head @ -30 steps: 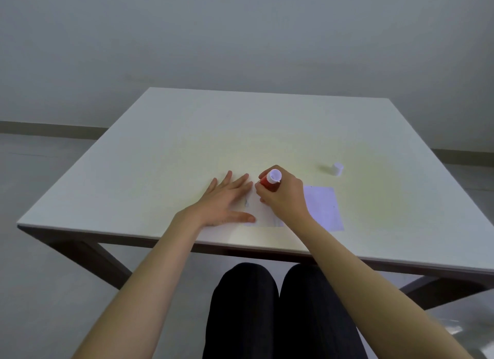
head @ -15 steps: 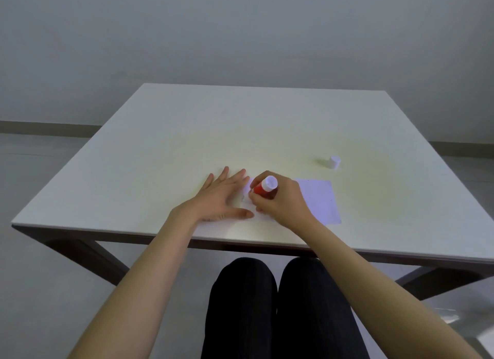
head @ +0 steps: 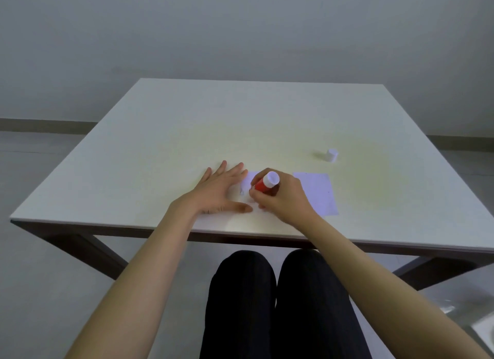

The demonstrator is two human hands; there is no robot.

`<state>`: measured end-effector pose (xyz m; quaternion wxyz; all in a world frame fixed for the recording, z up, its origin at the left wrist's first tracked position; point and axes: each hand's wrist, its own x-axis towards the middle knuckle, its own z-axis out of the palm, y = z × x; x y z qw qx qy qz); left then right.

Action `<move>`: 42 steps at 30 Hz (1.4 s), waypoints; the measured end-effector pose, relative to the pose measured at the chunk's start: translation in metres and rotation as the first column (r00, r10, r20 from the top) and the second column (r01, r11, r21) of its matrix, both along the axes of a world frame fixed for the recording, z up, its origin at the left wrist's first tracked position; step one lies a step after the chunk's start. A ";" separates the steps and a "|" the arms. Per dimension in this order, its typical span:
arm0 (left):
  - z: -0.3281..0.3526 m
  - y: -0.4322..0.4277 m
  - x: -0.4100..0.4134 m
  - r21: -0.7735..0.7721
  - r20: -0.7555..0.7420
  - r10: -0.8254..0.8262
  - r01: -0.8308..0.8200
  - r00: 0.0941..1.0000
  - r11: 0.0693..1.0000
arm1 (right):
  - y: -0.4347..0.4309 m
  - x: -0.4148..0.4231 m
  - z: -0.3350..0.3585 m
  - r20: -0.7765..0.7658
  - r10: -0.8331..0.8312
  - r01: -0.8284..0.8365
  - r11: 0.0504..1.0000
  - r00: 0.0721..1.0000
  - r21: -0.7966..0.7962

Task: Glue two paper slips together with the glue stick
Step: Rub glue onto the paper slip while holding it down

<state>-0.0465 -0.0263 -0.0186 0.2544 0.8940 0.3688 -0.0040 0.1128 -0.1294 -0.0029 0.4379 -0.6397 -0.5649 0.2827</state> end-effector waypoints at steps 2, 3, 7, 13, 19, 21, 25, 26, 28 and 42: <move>0.001 0.000 0.000 0.013 -0.034 -0.010 0.010 0.999 1.000 | 0.008 0.011 0.004 0.000 -0.088 0.088 0.996 0.996 0.001; 0.002 0.000 0.000 0.018 -0.045 -0.013 0.014 0.999 1.000 | 0.011 0.017 0.006 0.000 -0.135 0.135 0.991 0.991 0.009; 0.002 0.000 0.000 0.020 -0.053 -0.016 0.017 0.998 1.000 | 0.007 0.018 0.005 0.032 -0.140 0.140 0.990 0.990 0.022; 0.000 0.000 0.001 -0.001 -0.032 0.007 -0.007 0.999 1.000 | -0.010 0.011 -0.002 0.040 -0.003 0.003 1.000 0.999 0.001; 0.002 0.001 0.001 -0.010 -0.039 0.001 -0.002 0.999 1.000 | -0.008 0.028 0.004 -0.047 -0.159 0.158 0.987 0.986 -0.017; 0.001 0.000 0.001 -0.011 -0.031 0.004 -0.005 1.000 1.000 | -0.020 0.021 0.000 -0.026 -0.086 0.085 0.996 0.996 -0.031; 0.000 0.001 0.001 -0.020 -0.021 0.007 -0.008 1.000 1.000 | -0.029 0.021 -0.002 -0.043 -0.052 0.051 0.998 0.998 -0.032; 0.000 0.002 0.001 -0.020 -0.024 0.007 -0.007 1.000 1.000 | -0.026 0.025 0.000 -0.057 -0.087 0.085 0.996 0.995 -0.024; 0.000 0.002 0.001 -0.022 -0.026 0.007 -0.007 1.000 1.000 | -0.022 0.031 0.002 -0.077 -0.165 0.164 0.986 0.983 -0.009; -0.001 0.002 0.000 -0.031 -0.020 -0.001 0.000 1.000 1.000 | -0.018 0.047 0.004 -0.085 -0.262 0.261 0.965 0.961 -0.029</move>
